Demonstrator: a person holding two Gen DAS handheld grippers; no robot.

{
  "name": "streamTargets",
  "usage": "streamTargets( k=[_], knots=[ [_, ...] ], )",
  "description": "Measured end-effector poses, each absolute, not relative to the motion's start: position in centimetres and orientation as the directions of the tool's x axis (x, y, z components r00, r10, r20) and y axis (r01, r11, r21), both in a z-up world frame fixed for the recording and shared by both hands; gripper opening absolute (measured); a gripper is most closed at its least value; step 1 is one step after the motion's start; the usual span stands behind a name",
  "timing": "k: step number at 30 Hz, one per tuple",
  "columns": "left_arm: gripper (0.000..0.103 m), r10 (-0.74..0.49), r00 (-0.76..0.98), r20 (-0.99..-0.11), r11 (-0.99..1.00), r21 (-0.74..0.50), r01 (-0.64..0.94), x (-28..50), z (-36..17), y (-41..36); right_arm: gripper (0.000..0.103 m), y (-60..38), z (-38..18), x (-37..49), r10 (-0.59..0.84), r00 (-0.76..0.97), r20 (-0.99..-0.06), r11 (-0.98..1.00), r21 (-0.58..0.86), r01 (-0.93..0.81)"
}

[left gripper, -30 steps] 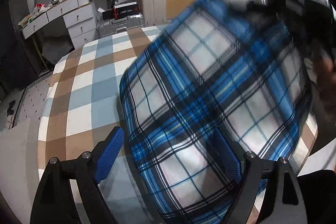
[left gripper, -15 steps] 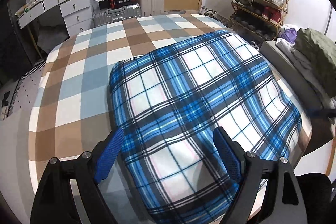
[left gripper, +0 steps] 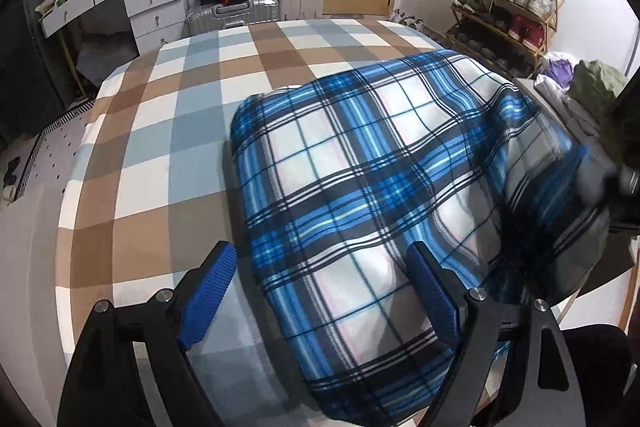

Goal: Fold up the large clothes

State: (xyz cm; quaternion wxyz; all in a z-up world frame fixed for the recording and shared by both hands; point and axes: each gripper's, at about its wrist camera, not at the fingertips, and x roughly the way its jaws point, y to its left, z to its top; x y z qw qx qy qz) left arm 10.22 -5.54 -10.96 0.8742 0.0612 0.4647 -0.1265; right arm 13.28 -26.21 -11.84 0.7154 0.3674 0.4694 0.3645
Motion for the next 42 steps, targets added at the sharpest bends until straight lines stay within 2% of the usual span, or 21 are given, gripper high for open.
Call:
streamTargets(
  k=[2, 3, 5, 9, 10, 12, 13, 14, 16, 18, 20, 22, 25, 28, 30, 31, 33, 35, 39, 40, 42],
  knots=[
    [0.084, -0.173, 0.532, -0.829, 0.962, -0.027, 0.271, 10.3, -10.9, -5.2, 0.007, -27.8, -13.1, 13.9, 0.92, 0.32, -0.224, 0.277, 0.952, -0.13],
    [0.084, -0.181, 0.528, -0.83, 0.963, -0.04, 0.268, 10.3, -11.0, -5.1, 0.007, -28.7, -14.1, 14.0, 0.927, 0.333, -0.174, 0.218, 0.971, -0.101],
    [0.084, -0.194, 0.516, -0.835, 0.963, -0.06, 0.265, 10.4, -11.1, -5.0, 0.007, -31.0, -17.2, 13.9, 0.927, 0.349, -0.139, 0.151, 0.988, -0.009],
    [0.084, -0.211, 0.496, -0.842, 0.958, -0.077, 0.277, 10.5, -11.3, -5.7, 0.01, -34.8, -24.2, 12.2, 0.926, 0.31, -0.214, 0.122, 0.949, 0.291],
    [0.084, -0.205, 0.496, -0.843, 0.958, -0.068, 0.28, 10.4, -11.4, -5.9, 0.01, -35.7, -24.6, 11.8, 0.925, 0.324, -0.198, 0.091, 0.943, 0.319],
    [0.084, -0.191, 0.5, -0.845, 0.958, -0.05, 0.281, 10.3, -11.5, -6.2, 0.018, -36.6, -23.2, 11.7, 0.905, 0.307, -0.295, 0.215, 0.939, 0.268],
    [0.084, -0.19, 0.499, -0.845, 0.958, -0.049, 0.282, 10.3, -11.5, -6.1, 0.028, -36.8, -22.3, 11.6, 0.887, 0.267, -0.376, 0.315, 0.917, 0.245],
    [0.084, -0.19, 0.5, -0.845, 0.958, -0.05, 0.281, 10.3, -11.5, -6.1, 0.037, -36.8, -21.4, 11.4, 0.873, 0.248, -0.42, 0.371, 0.901, 0.223],
    [0.084, -0.191, 0.501, -0.844, 0.959, -0.052, 0.278, 10.2, -11.4, -6.0, 0.045, -37.3, -18.7, 10.9, 0.832, 0.236, -0.501, 0.484, 0.865, 0.132],
    [0.084, -0.193, 0.5, -0.844, 0.96, -0.057, 0.275, 10.2, -11.4, -5.8, 0.058, -37.8, -15.9, 10.3, 0.787, 0.282, -0.548, 0.56, 0.827, 0.044],
    [0.084, -0.195, 0.499, -0.844, 0.96, -0.061, 0.272, 10.3, -11.4, -5.9, 0.08, -38.1, -13.8, 10.5, 0.729, 0.354, -0.587, 0.633, 0.774, -0.019],
    [0.084, -0.196, 0.494, -0.847, 0.961, -0.065, 0.27, 10.4, -11.5, -5.9, 0.086, -37.8, -13.3, 11.8, 0.692, 0.381, -0.613, 0.67, 0.742, -0.025],
    [0.084, -0.196, 0.49, -0.85, 0.96, -0.063, 0.274, 10.4, -11.8, -5.9, 0.086, -36.0, -15.3, 14.5, 0.673, 0.315, -0.669, 0.696, 0.717, 0.035],
    [0.084, -0.201, 0.485, -0.851, 0.96, -0.072, 0.27, 10.5, -11.8, -5.7, 0.084, -33.9, -16.4, 14.8, 0.723, 0.266, -0.638, 0.656, 0.755, 0.025],
    [0.084, -0.207, 0.478, -0.853, 0.96, -0.083, 0.268, 10.5, -11.7, -5.7, 0.079, -31.4, -15.6, 15.0, 0.766, 0.236, -0.599, 0.626, 0.778, -0.055],
    [0.084, -0.211, 0.478, -0.853, 0.959, -0.086, 0.27, 10.5, -11.7, -5.7, 0.074, -30.1, -14.9, 15.3, 0.78, 0.227, -0.582, 0.614, 0.783, -0.101],
    [0.084, -0.21, 0.475, -0.855, 0.96, -0.086, 0.268, 10.6, -11.8, -5.7, 0.061, -27.7, -14.0, 15.5, 0.762, 0.22, -0.609, 0.644, 0.748, -0.157],
    [0.084, -0.206, 0.472, -0.857, 0.961, -0.086, 0.264, 10.7, -11.9, -5.7, 0.032, -26.7, -14.5, 15.9, 0.798, 0.176, -0.576, 0.599, 0.788, -0.14],
    [0.084, -0.203, 0.474, -0.857, 0.959, -0.078, 0.271, 10.5, -11.9, -5.8, 0.025, -28.8, -16.8, 16.4, 0.924, 0.174, -0.34, 0.352, 0.935, -0.041],
    [0.084, -0.202, 0.473, -0.858, 0.959, -0.075, 0.272, 10.5, -12.0, -5.9, 0.019, -30.0, -18.2, 16.3, 0.929, 0.185, -0.32, 0.326, 0.945, 0.0],
    [0.084, -0.199, 0.467, -0.862, 0.959, -0.073, 0.274, 10.4, -12.2, -6.0, 0.018, -32.4, -20.9, 15.8, 0.921, 0.195, -0.337, 0.324, 0.941, 0.097]
  ],
)
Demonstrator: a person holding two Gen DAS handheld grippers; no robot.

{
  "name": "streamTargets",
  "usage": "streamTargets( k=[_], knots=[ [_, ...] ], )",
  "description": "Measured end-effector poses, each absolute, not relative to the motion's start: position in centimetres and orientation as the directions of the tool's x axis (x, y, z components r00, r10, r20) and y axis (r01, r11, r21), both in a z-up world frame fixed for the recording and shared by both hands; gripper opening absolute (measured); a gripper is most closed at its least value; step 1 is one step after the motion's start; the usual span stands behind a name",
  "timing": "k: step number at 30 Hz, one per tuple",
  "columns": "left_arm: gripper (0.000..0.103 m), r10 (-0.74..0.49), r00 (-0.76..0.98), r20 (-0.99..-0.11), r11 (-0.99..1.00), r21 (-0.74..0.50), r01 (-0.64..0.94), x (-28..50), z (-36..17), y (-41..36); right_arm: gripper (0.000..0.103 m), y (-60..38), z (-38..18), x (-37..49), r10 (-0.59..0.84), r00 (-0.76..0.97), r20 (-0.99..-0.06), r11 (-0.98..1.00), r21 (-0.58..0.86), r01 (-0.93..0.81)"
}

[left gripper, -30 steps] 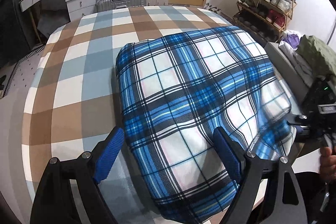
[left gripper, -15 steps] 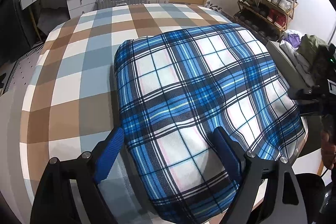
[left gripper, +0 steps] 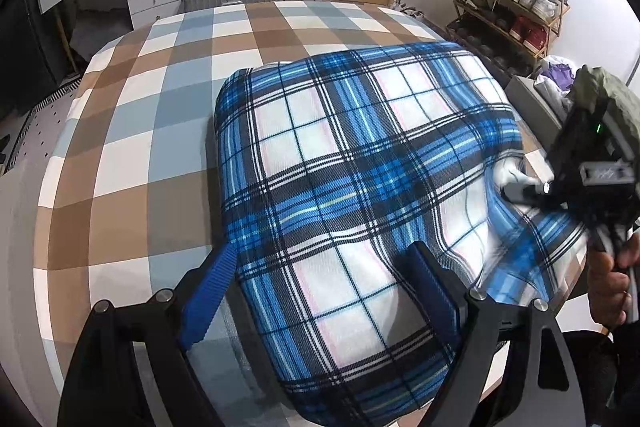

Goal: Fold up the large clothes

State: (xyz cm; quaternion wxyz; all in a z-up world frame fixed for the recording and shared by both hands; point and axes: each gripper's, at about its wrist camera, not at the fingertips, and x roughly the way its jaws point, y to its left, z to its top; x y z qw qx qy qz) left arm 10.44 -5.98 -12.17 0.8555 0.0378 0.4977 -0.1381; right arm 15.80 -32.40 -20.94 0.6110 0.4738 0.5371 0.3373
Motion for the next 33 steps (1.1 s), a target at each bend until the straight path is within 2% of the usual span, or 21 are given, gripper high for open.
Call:
streamTargets(
  k=[2, 4, 9, 10, 12, 14, 16, 17, 21, 25, 28, 30, 33],
  knots=[
    [0.084, -0.192, 0.465, -0.864, 0.959, -0.065, 0.276, 10.4, -12.2, -6.2, 0.018, -34.8, -23.2, 14.8, 0.922, 0.204, -0.329, 0.299, 0.94, 0.166],
    [0.084, -0.188, 0.468, -0.864, 0.959, -0.059, 0.277, 10.4, -12.1, -6.4, 0.015, -36.5, -23.6, 13.6, 0.919, 0.213, -0.332, 0.302, 0.94, 0.161],
    [0.084, -0.193, 0.467, -0.863, 0.96, -0.067, 0.273, 10.3, -12.1, -6.4, 0.022, -38.2, -18.8, 11.5, 0.791, 0.249, -0.559, 0.579, 0.815, -0.007],
    [0.084, -0.19, 0.468, -0.863, 0.96, -0.063, 0.274, 10.4, -12.1, -6.5, 0.022, -38.1, -16.5, 11.2, 0.743, 0.278, -0.609, 0.647, 0.759, -0.067],
    [0.084, -0.183, 0.472, -0.862, 0.959, -0.052, 0.278, 10.3, -12.2, -6.7, 0.022, -37.2, -12.9, 11.0, 0.702, 0.335, -0.629, 0.701, 0.694, -0.166],
    [0.084, -0.175, 0.473, -0.864, 0.959, -0.041, 0.279, 10.4, -12.4, -6.9, 0.034, -35.2, -8.8, 11.3, 0.591, 0.431, -0.682, 0.804, 0.54, -0.248],
    [0.084, -0.168, 0.477, -0.863, 0.96, -0.033, 0.279, 10.3, -12.6, -7.1, 0.04, -32.3, -5.7, 12.4, 0.455, 0.519, -0.724, 0.89, 0.348, -0.294],
    [0.084, -0.165, 0.479, -0.862, 0.959, -0.026, 0.282, 10.3, -12.6, -7.2, 0.04, -30.7, -5.0, 13.4, 0.407, 0.539, -0.738, 0.909, 0.268, -0.319],
    [0.084, -0.178, 0.489, -0.854, 0.949, -0.018, 0.314, 10.2, -12.6, -7.4, 0.036, -23.9, -6.6, 18.8, 0.345, 0.472, -0.812, 0.905, 0.155, -0.395],
    [0.084, -0.232, 0.467, -0.854, 0.937, -0.066, 0.344, 10.4, -12.3, -7.1, 0.034, -20.7, -13.2, 22.5, 0.094, 0.402, -0.911, 0.925, -0.07, -0.374],
    [0.084, -0.265, 0.461, -0.847, 0.922, -0.083, 0.377, 10.1, -11.4, -7.2, 0.033, -22.4, -14.3, 22.4, 0.115, 0.392, -0.913, 0.92, -0.051, -0.388],
    [0.084, -0.343, 0.469, -0.814, 0.893, -0.128, 0.431, 9.2, -10.2, -7.2, 0.033, -22.9, -14.1, 22.2, 0.132, 0.377, -0.917, 0.92, -0.028, -0.391],
    [0.084, -0.388, 0.44, -0.81, 0.857, -0.142, 0.495, 8.5, -10.1, -8.3, 0.032, -23.9, -11.5, 21.3, 0.17, 0.364, -0.916, 0.935, 0.033, -0.353]
  ],
)
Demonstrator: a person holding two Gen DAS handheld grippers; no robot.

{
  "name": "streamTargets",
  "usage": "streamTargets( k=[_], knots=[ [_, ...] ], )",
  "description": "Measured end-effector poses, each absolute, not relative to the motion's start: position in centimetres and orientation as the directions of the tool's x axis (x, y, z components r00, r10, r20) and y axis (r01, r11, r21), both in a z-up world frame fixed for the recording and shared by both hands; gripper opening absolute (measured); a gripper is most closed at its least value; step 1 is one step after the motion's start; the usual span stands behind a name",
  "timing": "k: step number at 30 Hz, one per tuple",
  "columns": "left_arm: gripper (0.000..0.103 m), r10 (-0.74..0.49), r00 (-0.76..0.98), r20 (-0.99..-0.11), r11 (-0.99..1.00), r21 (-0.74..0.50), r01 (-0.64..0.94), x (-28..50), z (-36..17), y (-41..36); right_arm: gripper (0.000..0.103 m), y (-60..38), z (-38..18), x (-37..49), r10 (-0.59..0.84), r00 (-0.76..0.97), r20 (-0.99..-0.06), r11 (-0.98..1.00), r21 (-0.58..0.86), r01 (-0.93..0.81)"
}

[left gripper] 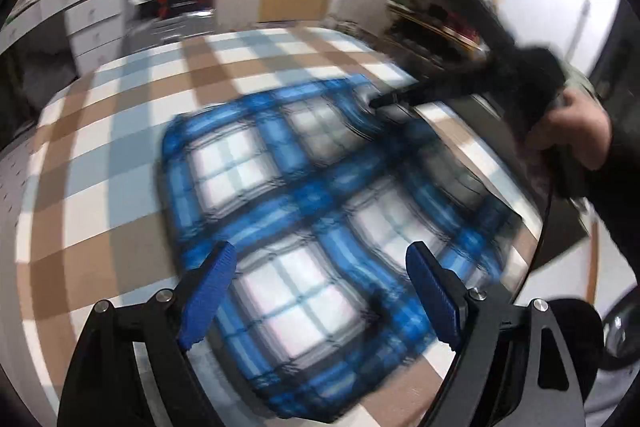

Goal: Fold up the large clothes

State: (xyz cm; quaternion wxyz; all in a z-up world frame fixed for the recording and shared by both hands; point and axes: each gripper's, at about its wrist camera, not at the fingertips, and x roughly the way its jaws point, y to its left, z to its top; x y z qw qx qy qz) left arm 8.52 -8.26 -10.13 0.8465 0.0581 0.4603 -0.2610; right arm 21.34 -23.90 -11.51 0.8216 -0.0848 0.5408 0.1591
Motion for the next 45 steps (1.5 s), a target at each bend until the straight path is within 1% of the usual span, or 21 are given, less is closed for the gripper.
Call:
streamTargets(
  k=[2, 5, 8, 9, 10, 13, 16, 18, 20, 21, 23, 24, 25, 26, 29, 32, 34, 37, 40, 43, 45],
  knots=[
    [0.084, -0.39, 0.378, -0.84, 0.837, -0.151, 0.526, 8.5, -11.6, -9.5, 0.033, -24.3, -8.3, 18.2, 0.246, 0.411, -0.878, 0.913, 0.068, -0.402],
    [0.084, -0.293, 0.374, -0.88, 0.836, -0.046, 0.547, 8.5, -14.0, -11.4, 0.029, -24.2, -7.5, 13.2, 0.312, 0.365, -0.877, 0.869, 0.108, -0.482],
    [0.088, -0.237, 0.391, -0.889, 0.828, 0.026, 0.561, 8.4, -15.5, -13.1, 0.029, -24.2, -12.2, 9.7, 0.244, 0.301, -0.922, 0.842, 0.048, -0.538],
    [0.09, -0.236, 0.402, -0.885, 0.826, 0.035, 0.562, 8.2, -15.4, -13.4, 0.032, -24.8, -14.4, 9.3, 0.233, 0.264, -0.936, 0.847, 0.062, -0.529],
    [0.09, -0.242, 0.398, -0.885, 0.825, 0.028, 0.564, 8.1, -15.2, -13.4, 0.034, -26.0, -14.5, 8.8, 0.331, 0.322, -0.887, 0.85, 0.133, -0.51],
    [0.09, -0.354, 0.366, -0.861, 0.8, -0.077, 0.595, 7.2, -12.7, -12.5, 0.031, -27.7, -14.5, 9.6, 0.391, 0.259, -0.883, 0.865, 0.256, -0.432],
    [0.091, -0.413, 0.441, -0.797, 0.818, -0.112, 0.564, 7.5, -9.5, -10.2, 0.032, -28.0, -11.8, 10.3, 0.445, 0.294, -0.846, 0.859, 0.311, -0.406],
    [0.091, -0.424, 0.481, -0.767, 0.854, -0.162, 0.494, 9.3, -8.6, -8.7, 0.034, -27.0, -9.3, 11.4, 0.41, 0.378, -0.83, 0.876, 0.243, -0.416],
    [0.091, -0.479, 0.448, -0.755, 0.864, -0.316, 0.392, 12.3, -9.4, -7.2, 0.041, -25.3, -7.5, 13.6, 0.351, 0.46, -0.816, 0.901, 0.16, -0.404],
    [0.091, -0.512, 0.409, -0.756, 0.852, -0.386, 0.353, 13.6, -10.1, -6.9, 0.041, -24.6, -7.2, 15.0, 0.339, 0.478, -0.81, 0.906, 0.145, -0.397],
    [0.091, -0.584, 0.3, -0.754, 0.811, -0.522, 0.265, 16.2, -12.5, -7.0, 0.04, -22.7, -8.4, 18.3, 0.275, 0.464, -0.842, 0.916, 0.082, -0.393],
    [0.091, -0.574, 0.273, -0.772, 0.818, -0.528, 0.227, 16.9, -13.5, -7.4, 0.04, -21.8, -9.7, 19.6, 0.217, 0.455, -0.864, 0.922, 0.028, -0.387],
    [0.09, -0.55, 0.279, -0.787, 0.835, -0.519, 0.183, 17.5, -14.1, -8.2, 0.039, -21.3, -11.4, 20.6, 0.165, 0.436, -0.885, 0.925, -0.015, -0.38],
    [0.09, -0.512, 0.268, -0.816, 0.859, -0.473, 0.198, 17.7, -14.3, -9.1, 0.039, -20.8, -13.8, 21.4, 0.117, 0.387, -0.915, 0.92, -0.047, -0.39],
    [0.09, -0.449, 0.252, -0.857, 0.888, -0.397, 0.231, 17.7, -13.8, -10.7, 0.041, -21.0, -14.4, 21.7, 0.134, 0.411, -0.902, 0.914, -0.047, -0.402],
    [0.09, -0.522, 0.229, -0.822, 0.852, -0.488, 0.191, 17.5, -12.6, -9.7, 0.041, -22.3, -12.3, 20.9, 0.182, 0.382, -0.906, 0.931, 0.033, -0.363],
    [0.09, -0.545, 0.228, -0.807, 0.838, -0.511, 0.191, 16.9, -12.3, -8.8, 0.041, -23.2, -10.3, 19.0, 0.275, 0.388, -0.879, 0.924, 0.131, -0.358],
    [0.09, -0.5, 0.205, -0.841, 0.859, -0.452, 0.24, 15.7, -13.1, -9.2, 0.04, -23.7, -10.6, 14.9, 0.363, 0.324, -0.874, 0.887, 0.216, -0.409],
    [0.091, -0.43, 0.252, -0.867, 0.877, -0.335, 0.344, 14.8, -14.3, -10.7, 0.041, -23.5, -14.3, 11.8, 0.278, 0.281, -0.919, 0.888, 0.134, -0.441],
    [0.092, -0.352, 0.301, -0.886, 0.884, -0.208, 0.419, 13.7, -13.7, -12.3, 0.043, -24.0, -15.1, 10.1, 0.304, 0.364, -0.881, 0.887, 0.122, -0.445],
    [0.092, -0.39, 0.304, -0.869, 0.882, -0.258, 0.394, 13.1, -12.6, -11.2, 0.043, -24.4, -14.4, 10.2, 0.308, 0.338, -0.889, 0.899, 0.157, -0.409]
  ],
)
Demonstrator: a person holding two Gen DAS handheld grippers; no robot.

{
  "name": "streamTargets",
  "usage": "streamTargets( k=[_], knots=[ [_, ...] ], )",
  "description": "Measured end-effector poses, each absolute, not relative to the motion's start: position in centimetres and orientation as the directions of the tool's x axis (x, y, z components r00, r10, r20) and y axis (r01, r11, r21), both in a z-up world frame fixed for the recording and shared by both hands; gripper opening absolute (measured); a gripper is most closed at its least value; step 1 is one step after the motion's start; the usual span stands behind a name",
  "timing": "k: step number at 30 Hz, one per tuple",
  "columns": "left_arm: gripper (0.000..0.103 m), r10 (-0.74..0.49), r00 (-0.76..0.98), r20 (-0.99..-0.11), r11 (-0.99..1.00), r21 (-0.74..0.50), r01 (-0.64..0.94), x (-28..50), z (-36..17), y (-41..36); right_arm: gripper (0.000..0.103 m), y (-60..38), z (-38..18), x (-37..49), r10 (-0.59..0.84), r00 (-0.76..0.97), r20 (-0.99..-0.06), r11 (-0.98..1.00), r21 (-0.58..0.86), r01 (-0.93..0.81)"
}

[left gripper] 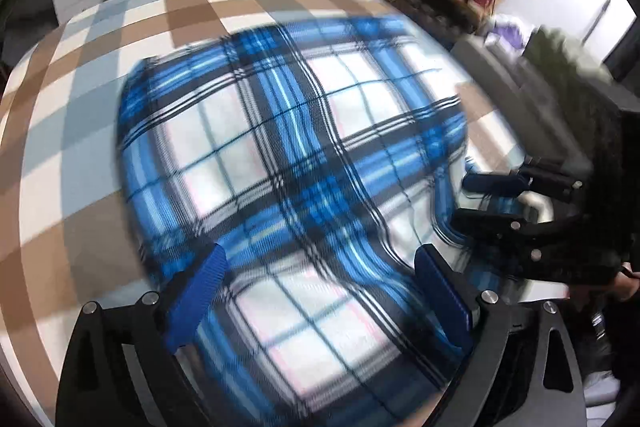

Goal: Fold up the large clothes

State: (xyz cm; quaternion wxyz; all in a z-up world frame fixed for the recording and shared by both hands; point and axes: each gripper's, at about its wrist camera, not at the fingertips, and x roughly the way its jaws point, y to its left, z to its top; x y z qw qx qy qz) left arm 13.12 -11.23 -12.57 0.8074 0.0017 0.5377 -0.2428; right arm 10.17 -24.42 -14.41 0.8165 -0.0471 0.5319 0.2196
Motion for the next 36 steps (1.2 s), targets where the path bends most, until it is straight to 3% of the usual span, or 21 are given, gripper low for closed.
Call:
streamTargets(
  k=[2, 5, 7, 9, 10, 11, 13, 16, 21, 24, 27, 28, 29, 30, 33, 36],
  knots=[
    [0.093, -0.452, 0.324, -0.831, 0.876, -0.344, 0.338, 12.3, -11.5, -8.7, 0.047, -25.6, -13.4, 9.5, 0.38, 0.343, -0.859, 0.896, 0.249, -0.367],
    [0.093, -0.405, 0.354, -0.843, 0.914, -0.364, 0.181, 12.9, -12.2, -5.0, 0.05, -24.9, -14.7, 7.9, 0.31, 0.304, -0.901, 0.89, 0.162, -0.426],
    [0.093, -0.452, 0.335, -0.827, 0.887, -0.455, 0.074, 13.4, -13.2, -2.7, 0.05, -24.9, -14.3, 7.2, 0.295, 0.306, -0.905, 0.879, 0.131, -0.459],
    [0.093, -0.503, 0.3, -0.811, 0.852, -0.523, 0.017, 13.7, -14.2, -1.3, 0.054, -26.3, -13.0, 7.9, 0.378, 0.264, -0.887, 0.872, 0.245, -0.424],
    [0.093, -0.518, 0.286, -0.806, 0.84, -0.543, -0.008, 14.0, -14.7, -1.3, 0.061, -27.7, -12.0, 8.4, 0.462, 0.268, -0.845, 0.855, 0.345, -0.387],
    [0.093, -0.532, 0.268, -0.803, 0.831, -0.556, -0.019, 14.2, -15.1, -1.3, 0.076, -28.8, -11.5, 9.1, 0.492, 0.285, -0.823, 0.852, 0.389, -0.35],
    [0.094, -0.536, 0.275, -0.798, 0.829, -0.559, -0.008, 14.5, -14.8, -1.4, 0.093, -30.7, -11.1, 11.2, 0.466, 0.336, -0.819, 0.883, 0.402, -0.245],
    [0.096, -0.565, 0.254, -0.785, 0.812, -0.583, 0.004, 15.1, -15.0, -2.4, 0.092, -32.5, -12.6, 14.2, 0.523, 0.296, -0.799, 0.851, 0.505, -0.141],
    [0.097, -0.659, 0.197, -0.726, 0.745, -0.666, 0.04, 15.2, -14.8, -2.6, 0.095, -32.8, -15.9, 18.3, 0.467, 0.225, -0.855, 0.881, 0.473, -0.028],
    [0.096, -0.658, 0.178, -0.731, 0.751, -0.654, 0.091, 15.3, -14.4, -3.1, 0.097, -32.3, -16.2, 19.2, 0.57, 0.2, -0.797, 0.819, 0.571, -0.056],
    [0.077, -0.66, 0.192, -0.726, 0.748, -0.658, 0.086, 15.4, -14.0, -3.1, 0.094, -30.6, -15.8, 18.8, 0.563, 0.211, -0.799, 0.826, 0.549, -0.129],
    [0.067, -0.667, 0.199, -0.718, 0.742, -0.666, 0.081, 15.5, -13.9, -3.0, 0.085, -30.1, -15.8, 18.8, 0.582, 0.199, -0.789, 0.813, 0.563, -0.147],
    [0.061, -0.667, 0.206, -0.716, 0.742, -0.665, 0.091, 15.4, -13.6, -2.9, 0.054, -29.8, -15.9, 18.5, 0.621, 0.176, -0.764, 0.783, 0.602, -0.153],
    [0.049, -0.67, 0.21, -0.712, 0.74, -0.664, 0.112, 15.2, -13.1, -2.9, 0.054, -29.5, -16.2, 18.4, 0.643, 0.149, -0.751, 0.766, 0.628, -0.138],
    [0.047, -0.671, 0.228, -0.706, 0.741, -0.645, 0.185, 14.8, -12.4, -3.6, 0.048, -30.4, -16.3, 17.9, 0.708, 0.176, -0.684, 0.705, 0.698, -0.122],
    [0.047, -0.612, 0.221, -0.759, 0.79, -0.595, 0.147, 15.2, -14.1, -3.6, 0.042, -32.2, -17.5, 17.6, 0.791, 0.197, -0.579, 0.602, 0.795, -0.081]
  ],
)
